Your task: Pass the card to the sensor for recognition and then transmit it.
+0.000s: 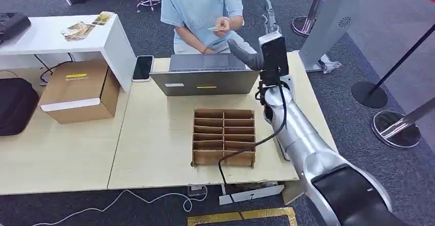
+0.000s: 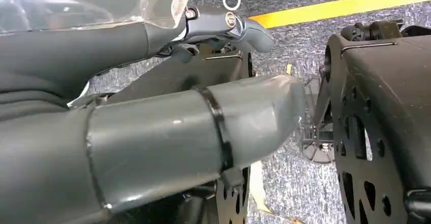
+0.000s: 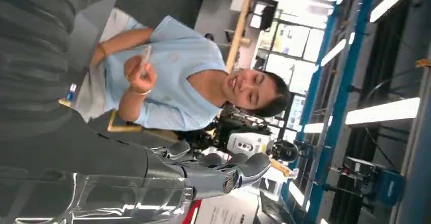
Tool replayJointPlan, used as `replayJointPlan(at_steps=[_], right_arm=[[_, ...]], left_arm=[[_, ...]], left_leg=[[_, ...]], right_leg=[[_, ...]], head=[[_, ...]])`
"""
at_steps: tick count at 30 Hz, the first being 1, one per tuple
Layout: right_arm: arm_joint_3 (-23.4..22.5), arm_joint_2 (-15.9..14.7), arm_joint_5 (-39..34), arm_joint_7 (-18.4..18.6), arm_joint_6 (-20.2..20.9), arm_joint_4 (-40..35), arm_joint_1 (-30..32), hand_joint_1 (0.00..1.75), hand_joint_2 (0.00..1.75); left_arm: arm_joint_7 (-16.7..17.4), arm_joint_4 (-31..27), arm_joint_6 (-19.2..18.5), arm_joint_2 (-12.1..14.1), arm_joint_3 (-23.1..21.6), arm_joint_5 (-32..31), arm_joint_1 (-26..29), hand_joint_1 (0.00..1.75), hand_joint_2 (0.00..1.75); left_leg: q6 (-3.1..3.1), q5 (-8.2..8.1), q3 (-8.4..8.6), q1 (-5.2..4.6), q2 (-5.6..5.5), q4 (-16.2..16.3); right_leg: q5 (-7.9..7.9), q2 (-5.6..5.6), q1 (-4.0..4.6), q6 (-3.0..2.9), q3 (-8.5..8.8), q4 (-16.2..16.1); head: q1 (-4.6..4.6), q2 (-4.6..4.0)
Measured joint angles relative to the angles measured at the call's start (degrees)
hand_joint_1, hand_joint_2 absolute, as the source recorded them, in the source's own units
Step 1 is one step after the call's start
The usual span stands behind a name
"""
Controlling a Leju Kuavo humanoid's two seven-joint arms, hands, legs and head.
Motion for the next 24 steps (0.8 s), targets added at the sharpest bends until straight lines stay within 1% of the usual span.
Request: replayJointPlan(at_steps=[5,8,10,12,14,17,20,22,24], right_arm=[[-1.16,-3.13,-5.48,-0.83,4.0,-12.87,9.12,0.0,1.75],[-2.33,-6.09,-8.09,-1.66,7.05,-20.3,14.6,0.0,1.75],[-3.86,-7.86,-11.39,-2.44,10.06,-24.89,18.54,0.0,1.75],[-6.24,-9.39,-16.18,-2.73,14.61,-29.4,23.27,0.0,1.75],[-8.62,-10.51,-18.45,-3.34,17.32,-33.0,28.5,0.0,1.75],[-12.09,-11.67,-21.13,-3.96,21.4,-38.14,36.91,0.0,1.75],[-13.46,-12.13,-21.85,-3.69,24.23,-41.43,43.73,0.0,1.75],[-13.68,-12.17,-21.32,-2.68,25.22,-42.48,46.25,0.0,1.75],[-13.44,-12.17,-19.76,-1.38,26.51,-42.85,47.26,0.0,1.75]], left_arm=[[-0.66,0.0,0.0,0.0,0.0,-0.75,-0.01,0.0,0.0],[-1.22,0.0,0.0,0.0,-0.24,-2.42,-0.06,0.0,0.0],[-1.55,0.0,0.0,0.0,-0.39,-3.36,-0.11,0.0,0.0],[-2.03,0.0,0.0,0.04,-0.48,-4.22,-0.13,0.0,0.0],[-2.05,0.0,0.0,0.04,-0.57,-4.9,-0.16,0.0,0.0],[-2.05,0.0,0.0,0.07,-1.51,-7.02,-0.42,0.0,0.0],[-2.05,0.0,0.0,0.07,-3.27,-10.53,-0.94,0.0,0.0],[-2.03,0.0,0.0,0.04,-5.46,-13.3,-1.52,0.0,0.0],[-1.81,0.0,0.0,-0.07,-7.95,-17.39,-2.22,0.0,0.0]], left_leg=[[0.03,-0.02,-0.02,-0.01,-0.01,0.0],[0.06,-0.05,-0.02,-0.01,-0.02,0.01],[0.1,-0.08,-0.02,-0.02,-0.05,0.01],[0.12,-0.12,-0.02,-0.01,-0.04,0.01],[0.17,-0.15,-0.03,-0.02,-0.05,0.01],[0.16,-0.21,-0.06,-0.02,-0.04,0.0],[0.09,-0.27,-0.04,-0.01,0.03,-0.02],[0.09,-0.27,-0.04,-0.01,0.06,-0.03],[0.09,-0.27,-0.02,-0.01,0.1,-0.04]], right_leg=[[0.0,-0.02,-0.01,0.01,-0.01,-0.03],[-0.02,-0.06,-0.01,0.03,0.02,-0.07],[-0.03,-0.09,-0.01,0.05,0.02,-0.09],[-0.04,-0.08,0.0,0.05,0.04,-0.12],[-0.05,-0.09,-0.01,0.07,0.03,-0.12],[-0.1,-0.09,-0.01,0.11,0.04,-0.13],[-0.11,-0.01,0.0,0.1,0.02,-0.13],[-0.11,0.04,-0.01,0.09,0.01,-0.12],[-0.11,0.06,-0.01,0.09,0.02,-0.11]], head=[[0.0,0.0],[-0.02,0.0],[0.0,0.0],[-0.02,0.0],[0.0,0.0],[0.0,0.0],[0.0,0.0],[-0.02,0.0],[0.0,0.0]])
